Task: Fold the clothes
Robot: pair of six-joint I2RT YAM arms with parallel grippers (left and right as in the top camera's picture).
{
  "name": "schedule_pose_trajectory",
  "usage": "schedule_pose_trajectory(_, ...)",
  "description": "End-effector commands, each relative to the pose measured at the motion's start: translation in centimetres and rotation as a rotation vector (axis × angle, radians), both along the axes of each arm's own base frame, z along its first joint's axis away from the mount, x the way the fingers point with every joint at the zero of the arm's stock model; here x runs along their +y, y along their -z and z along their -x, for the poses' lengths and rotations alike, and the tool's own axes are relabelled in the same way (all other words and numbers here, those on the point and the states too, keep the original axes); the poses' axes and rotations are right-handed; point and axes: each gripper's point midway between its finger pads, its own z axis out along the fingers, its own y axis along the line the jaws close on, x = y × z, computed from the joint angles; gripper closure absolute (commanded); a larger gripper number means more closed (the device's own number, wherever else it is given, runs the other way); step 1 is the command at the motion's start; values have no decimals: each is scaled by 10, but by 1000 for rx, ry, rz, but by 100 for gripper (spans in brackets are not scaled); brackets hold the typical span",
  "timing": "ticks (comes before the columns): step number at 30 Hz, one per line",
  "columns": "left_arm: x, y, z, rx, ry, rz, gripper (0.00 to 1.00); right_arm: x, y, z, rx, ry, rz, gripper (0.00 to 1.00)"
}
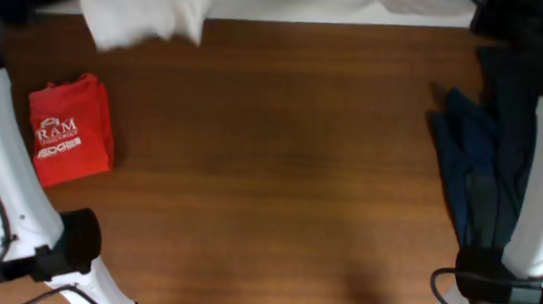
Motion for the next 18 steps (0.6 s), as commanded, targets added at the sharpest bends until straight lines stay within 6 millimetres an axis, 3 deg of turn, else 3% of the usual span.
schedule_pose_trajectory(1, -27, 140, -5, 433, 173, -30, 100, -7, 100, 11, 339, 19, 13, 96)
schedule_pose_trajectory(3, -42, 195, 5, 630, 230, -11, 100, -1, 153, 26, 509, 3, 2, 96)
schedule_pose_trajectory(4, -52, 234, 18, 773, 266, -2, 100, 2, 183, 38, 600, -4, -4, 96)
schedule_pose_trajectory(6, -64, 273, 37, 924, 301, 17, 100, 6, 226, 62, 743, -12, -23, 96)
schedule_pose_trajectory(8, -71, 301, 61, 1033, 359, 1, 100, 6, 255, 84, 851, -12, -29, 96)
schedule_pose_trajectory(10, -65, 333, 93, 1195, 359, -67, 100, 7, 285, 113, 973, 6, -42, 96)
schedule_pose_trajectory(14, -51, 362, 138, 1384, 350, -84, 100, 9, 316, 155, 1129, 19, -53, 96)
schedule_pose_trajectory(18, -36, 353, 155, 1368, 306, -89, 100, 1, 323, 172, 1185, 89, -78, 96)
